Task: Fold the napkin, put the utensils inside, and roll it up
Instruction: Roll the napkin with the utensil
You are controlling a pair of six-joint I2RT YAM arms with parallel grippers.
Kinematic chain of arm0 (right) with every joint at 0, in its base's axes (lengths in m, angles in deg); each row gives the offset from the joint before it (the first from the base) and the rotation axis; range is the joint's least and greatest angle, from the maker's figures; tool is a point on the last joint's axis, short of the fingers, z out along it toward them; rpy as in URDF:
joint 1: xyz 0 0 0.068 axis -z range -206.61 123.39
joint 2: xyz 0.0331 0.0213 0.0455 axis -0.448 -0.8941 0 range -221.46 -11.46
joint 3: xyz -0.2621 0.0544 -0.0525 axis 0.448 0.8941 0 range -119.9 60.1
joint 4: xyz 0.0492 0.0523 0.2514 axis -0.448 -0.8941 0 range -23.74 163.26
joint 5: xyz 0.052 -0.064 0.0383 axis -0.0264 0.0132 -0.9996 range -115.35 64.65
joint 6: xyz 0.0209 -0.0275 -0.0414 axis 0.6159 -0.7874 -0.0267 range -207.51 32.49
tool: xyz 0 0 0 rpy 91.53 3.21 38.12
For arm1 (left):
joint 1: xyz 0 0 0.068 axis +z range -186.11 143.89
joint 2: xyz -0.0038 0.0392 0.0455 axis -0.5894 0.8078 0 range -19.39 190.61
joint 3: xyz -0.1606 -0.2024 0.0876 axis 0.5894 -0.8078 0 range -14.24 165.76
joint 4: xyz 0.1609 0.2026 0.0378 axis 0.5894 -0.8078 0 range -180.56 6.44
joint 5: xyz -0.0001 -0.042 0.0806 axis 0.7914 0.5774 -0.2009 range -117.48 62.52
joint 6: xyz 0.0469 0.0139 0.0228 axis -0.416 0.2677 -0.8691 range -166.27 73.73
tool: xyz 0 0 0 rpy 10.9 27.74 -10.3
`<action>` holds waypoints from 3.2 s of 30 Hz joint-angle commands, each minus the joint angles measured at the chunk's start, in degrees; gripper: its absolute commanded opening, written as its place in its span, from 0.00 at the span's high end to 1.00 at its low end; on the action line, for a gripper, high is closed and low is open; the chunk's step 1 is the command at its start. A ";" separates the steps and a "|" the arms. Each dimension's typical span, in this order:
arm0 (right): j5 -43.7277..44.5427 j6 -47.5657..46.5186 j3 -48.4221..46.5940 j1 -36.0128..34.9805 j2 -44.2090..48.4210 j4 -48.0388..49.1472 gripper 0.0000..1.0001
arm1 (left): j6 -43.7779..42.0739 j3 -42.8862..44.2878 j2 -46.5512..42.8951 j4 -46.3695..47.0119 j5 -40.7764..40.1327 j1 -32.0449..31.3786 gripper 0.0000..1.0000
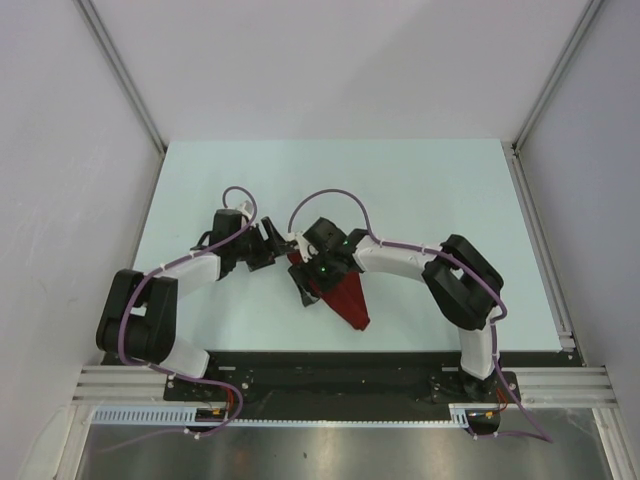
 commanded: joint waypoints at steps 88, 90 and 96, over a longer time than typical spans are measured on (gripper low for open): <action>21.54 -2.15 -3.34 -2.20 6.98 -2.28 0.26 | 0.19 4.78 10.17 2.25 3.52 -7.22 0.98; 30.61 -1.36 -1.85 -6.85 6.72 -0.53 0.26 | 0.28 5.22 10.35 1.89 3.25 -7.13 0.98; 44.61 -0.13 3.51 -13.55 5.13 4.22 0.25 | 0.19 6.45 10.17 0.75 2.99 -7.13 0.98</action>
